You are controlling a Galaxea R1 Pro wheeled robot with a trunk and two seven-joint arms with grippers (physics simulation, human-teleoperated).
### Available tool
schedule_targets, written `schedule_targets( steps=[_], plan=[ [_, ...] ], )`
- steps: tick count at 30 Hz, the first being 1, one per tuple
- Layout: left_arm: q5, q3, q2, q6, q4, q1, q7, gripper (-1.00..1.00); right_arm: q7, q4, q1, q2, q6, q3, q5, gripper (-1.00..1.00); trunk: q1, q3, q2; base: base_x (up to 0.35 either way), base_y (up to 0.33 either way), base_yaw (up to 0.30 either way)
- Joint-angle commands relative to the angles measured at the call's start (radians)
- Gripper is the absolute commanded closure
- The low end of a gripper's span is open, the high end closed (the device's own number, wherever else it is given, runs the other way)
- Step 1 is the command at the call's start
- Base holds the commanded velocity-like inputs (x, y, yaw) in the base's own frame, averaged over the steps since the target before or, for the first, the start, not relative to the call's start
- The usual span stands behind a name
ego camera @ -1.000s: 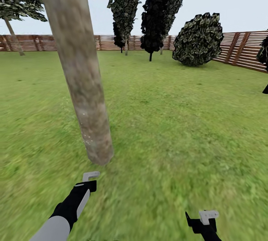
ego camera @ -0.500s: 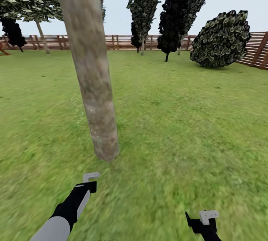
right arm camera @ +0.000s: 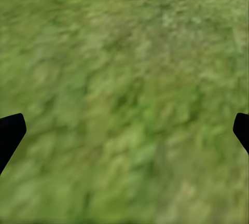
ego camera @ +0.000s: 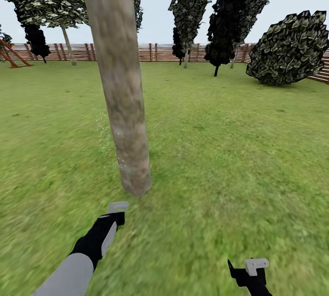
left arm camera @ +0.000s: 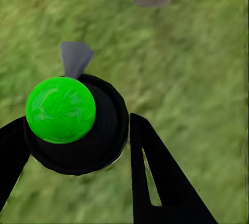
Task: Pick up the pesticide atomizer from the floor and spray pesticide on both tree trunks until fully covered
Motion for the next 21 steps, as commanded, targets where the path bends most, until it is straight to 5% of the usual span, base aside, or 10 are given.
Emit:
schedule_targets(
  steps=[1, 8, 16, 21],
  plan=[
    [0.001, 0.001, -0.001, 0.017, 0.000, -0.020, 0.000, 1.00, 0.000, 0.000, 0.000, 0.000, 0.000, 0.000, 0.000, -1.00, 0.000, 0.000, 0.000, 0.000, 0.000, 0.001],
    [0.001, 0.002, -0.002, 0.123, 0.004, -0.157, 0.000, 1.00, 0.001, 0.000, 0.000, -0.001, 0.000, 0.000, 0.001, -1.00, 0.000, 0.000, 0.000, 0.000, 0.000, 0.000],
    [-0.005, 0.001, -0.001, 0.153, -0.003, -0.163, 0.000, 1.00, 0.003, 0.000, 0.000, -0.001, 0.000, 0.000, 0.000, -1.00, 0.000, 0.000, 0.000, 0.000, 0.000, -0.007],
    [-0.006, 0.000, 0.002, 0.151, -0.005, -0.153, -0.002, 1.00, 0.003, 0.000, 0.000, -0.001, 0.000, 0.000, -0.001, -1.00, 0.000, 0.000, 0.000, 0.000, 0.000, -0.245]
  ],
)
